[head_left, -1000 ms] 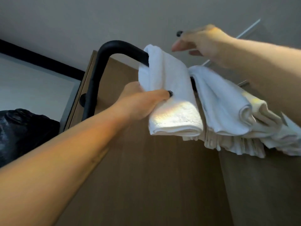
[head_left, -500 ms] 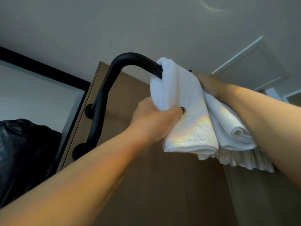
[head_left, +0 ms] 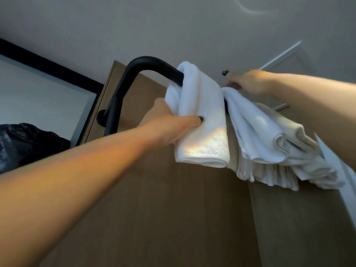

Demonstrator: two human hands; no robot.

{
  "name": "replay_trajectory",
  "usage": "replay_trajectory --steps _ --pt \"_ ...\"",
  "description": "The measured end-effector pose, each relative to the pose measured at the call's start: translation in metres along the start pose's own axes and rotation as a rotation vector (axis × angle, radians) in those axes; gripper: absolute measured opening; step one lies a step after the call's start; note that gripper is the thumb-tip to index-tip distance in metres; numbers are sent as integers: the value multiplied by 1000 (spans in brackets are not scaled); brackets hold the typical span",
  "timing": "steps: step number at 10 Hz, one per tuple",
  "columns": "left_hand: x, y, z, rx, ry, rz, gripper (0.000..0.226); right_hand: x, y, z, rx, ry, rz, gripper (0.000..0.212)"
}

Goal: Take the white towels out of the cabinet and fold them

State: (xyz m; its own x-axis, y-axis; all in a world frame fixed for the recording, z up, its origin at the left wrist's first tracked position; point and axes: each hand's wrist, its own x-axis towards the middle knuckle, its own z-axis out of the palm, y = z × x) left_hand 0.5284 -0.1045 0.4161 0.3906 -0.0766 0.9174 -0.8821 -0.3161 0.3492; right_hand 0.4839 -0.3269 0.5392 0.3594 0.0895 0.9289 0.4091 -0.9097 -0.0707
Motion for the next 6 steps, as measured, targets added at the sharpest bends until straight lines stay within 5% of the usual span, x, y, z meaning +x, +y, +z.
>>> replay_trajectory --steps 2,4,6 --pt "-17 34 13 135 115 136 52 -36 5 -40 -182 55 -8 56" --pt "-30 75 31 240 106 22 85 -88 25 -67 -305 75 -25 48" --pt "-57 95 57 580 72 127 88 -144 59 -84 -215 -60 7 64"
